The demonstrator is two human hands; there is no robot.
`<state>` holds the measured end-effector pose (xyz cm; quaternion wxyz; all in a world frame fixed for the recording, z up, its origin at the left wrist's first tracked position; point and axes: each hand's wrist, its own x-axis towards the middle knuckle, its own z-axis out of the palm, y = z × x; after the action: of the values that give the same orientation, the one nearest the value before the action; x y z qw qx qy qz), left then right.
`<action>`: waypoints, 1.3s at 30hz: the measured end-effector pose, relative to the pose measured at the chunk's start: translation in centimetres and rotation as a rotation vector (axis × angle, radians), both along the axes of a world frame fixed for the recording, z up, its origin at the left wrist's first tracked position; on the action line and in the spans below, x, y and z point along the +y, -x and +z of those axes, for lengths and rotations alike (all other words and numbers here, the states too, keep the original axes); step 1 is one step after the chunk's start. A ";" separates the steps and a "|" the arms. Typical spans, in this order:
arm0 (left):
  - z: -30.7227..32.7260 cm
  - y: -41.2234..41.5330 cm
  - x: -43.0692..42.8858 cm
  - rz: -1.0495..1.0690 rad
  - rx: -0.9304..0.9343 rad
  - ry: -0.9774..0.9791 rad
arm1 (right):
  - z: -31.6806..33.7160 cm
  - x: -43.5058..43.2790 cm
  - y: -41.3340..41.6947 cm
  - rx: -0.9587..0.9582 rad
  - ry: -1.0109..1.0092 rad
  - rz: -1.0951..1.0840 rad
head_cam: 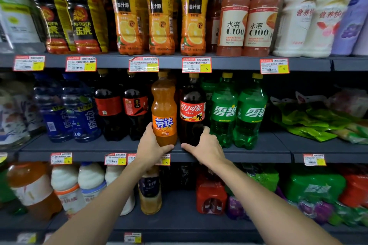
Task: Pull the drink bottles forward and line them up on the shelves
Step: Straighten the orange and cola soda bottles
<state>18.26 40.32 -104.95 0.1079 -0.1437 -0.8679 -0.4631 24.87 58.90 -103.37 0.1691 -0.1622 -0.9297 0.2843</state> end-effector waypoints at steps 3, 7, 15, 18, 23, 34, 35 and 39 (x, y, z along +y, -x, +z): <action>0.2 -0.2 0.0 -0.027 -0.015 0.002 | -0.3 0.2 0.2 0.000 -0.004 0.031; 0.2 -0.2 -0.1 -0.017 -0.007 0.037 | -0.8 0.7 0.0 0.033 0.013 0.058; -0.1 0.6 -0.6 -0.059 0.016 0.045 | -1.2 1.3 0.3 0.009 0.002 0.055; 0.1 1.0 -1.1 -0.113 0.028 0.055 | -1.2 0.9 0.5 -0.011 -0.017 0.007; -0.1 1.5 -2.1 -0.183 0.055 0.031 | -1.1 0.5 0.8 -0.028 -0.082 -0.044; -0.6 1.4 -2.1 -0.204 0.123 0.045 | -1.1 0.8 0.8 0.007 -0.038 -0.027; -0.6 1.5 -2.2 -0.202 0.124 0.058 | -1.1 0.9 0.8 0.010 -0.033 -0.021; -0.5 1.9 -2.7 -0.213 0.110 0.096 | -1.2 0.9 0.6 0.032 -0.029 -0.011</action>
<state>16.35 37.67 -105.44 0.0985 -0.2654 -0.8617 -0.4212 24.25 59.84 -104.54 0.1877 -0.1601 -0.9300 0.2726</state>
